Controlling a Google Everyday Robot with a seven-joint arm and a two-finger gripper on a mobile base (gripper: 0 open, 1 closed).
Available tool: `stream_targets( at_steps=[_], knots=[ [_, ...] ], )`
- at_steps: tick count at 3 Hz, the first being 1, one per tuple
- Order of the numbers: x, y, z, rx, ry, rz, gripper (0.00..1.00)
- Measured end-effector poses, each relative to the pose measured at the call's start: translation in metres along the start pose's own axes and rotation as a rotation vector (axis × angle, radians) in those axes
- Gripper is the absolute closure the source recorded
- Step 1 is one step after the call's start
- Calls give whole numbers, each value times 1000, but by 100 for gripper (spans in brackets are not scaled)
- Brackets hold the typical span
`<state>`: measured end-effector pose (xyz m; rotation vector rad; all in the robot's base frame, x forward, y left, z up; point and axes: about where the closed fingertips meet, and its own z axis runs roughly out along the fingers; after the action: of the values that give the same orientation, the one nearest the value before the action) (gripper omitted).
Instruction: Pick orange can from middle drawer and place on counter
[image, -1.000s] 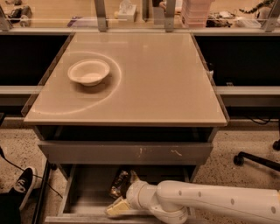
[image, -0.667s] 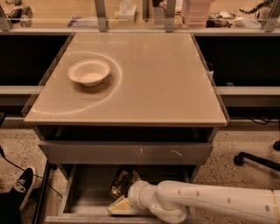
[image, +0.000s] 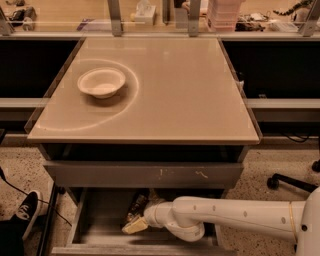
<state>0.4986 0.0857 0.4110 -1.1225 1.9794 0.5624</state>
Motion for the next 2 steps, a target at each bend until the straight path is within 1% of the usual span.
stream_targets(
  at_steps=[1,2],
  knots=[
    [5,-1,5,-6,-6,13,0],
    [15,8,12,-29,-10,50,0]
  ],
)
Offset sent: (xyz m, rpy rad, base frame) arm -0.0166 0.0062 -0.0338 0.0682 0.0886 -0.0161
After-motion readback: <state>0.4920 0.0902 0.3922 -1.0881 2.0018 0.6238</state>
